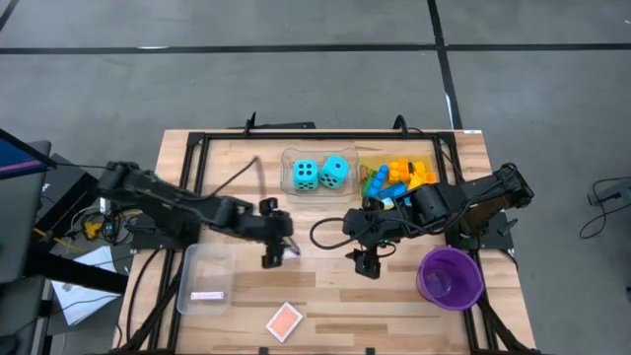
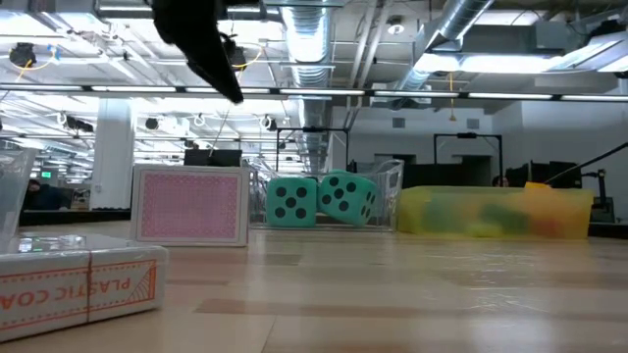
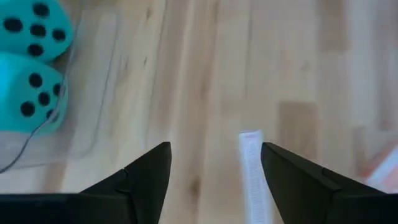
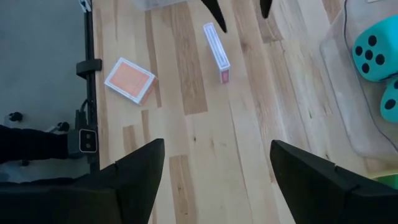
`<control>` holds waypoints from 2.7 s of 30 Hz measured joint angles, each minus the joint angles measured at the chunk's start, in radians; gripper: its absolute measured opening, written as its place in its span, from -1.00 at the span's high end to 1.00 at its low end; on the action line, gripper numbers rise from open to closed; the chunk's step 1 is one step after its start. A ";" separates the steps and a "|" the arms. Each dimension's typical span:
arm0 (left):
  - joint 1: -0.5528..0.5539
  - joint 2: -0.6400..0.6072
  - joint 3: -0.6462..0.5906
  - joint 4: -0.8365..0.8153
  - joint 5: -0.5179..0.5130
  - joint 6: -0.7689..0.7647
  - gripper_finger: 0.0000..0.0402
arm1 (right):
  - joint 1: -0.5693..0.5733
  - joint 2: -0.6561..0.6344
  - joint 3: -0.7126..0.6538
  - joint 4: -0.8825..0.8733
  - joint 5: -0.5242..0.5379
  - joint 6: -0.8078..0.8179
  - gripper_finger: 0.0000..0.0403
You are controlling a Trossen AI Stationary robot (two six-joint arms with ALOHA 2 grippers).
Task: Pick & Place Toys
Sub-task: Put the pink deck of cards into the white transparent bin
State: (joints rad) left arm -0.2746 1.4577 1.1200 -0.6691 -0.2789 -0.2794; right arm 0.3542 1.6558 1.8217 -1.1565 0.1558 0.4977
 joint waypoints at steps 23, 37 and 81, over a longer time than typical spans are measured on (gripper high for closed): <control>0.006 0.199 0.062 -0.077 0.177 0.012 -0.01 | 0.026 0.000 0.000 -0.028 0.029 -0.010 -0.41; 0.005 0.246 0.060 -0.061 0.219 -0.016 -0.11 | 0.053 0.000 0.000 -0.045 0.029 0.012 -0.41; -0.219 -0.139 -0.038 -0.348 0.219 -0.393 0.72 | 0.057 -0.001 0.000 -0.027 0.060 0.018 -0.41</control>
State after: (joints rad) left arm -0.4933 1.3185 1.0824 -1.0167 -0.0599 -0.6724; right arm 0.4110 1.6550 1.8217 -1.1837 0.2159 0.5159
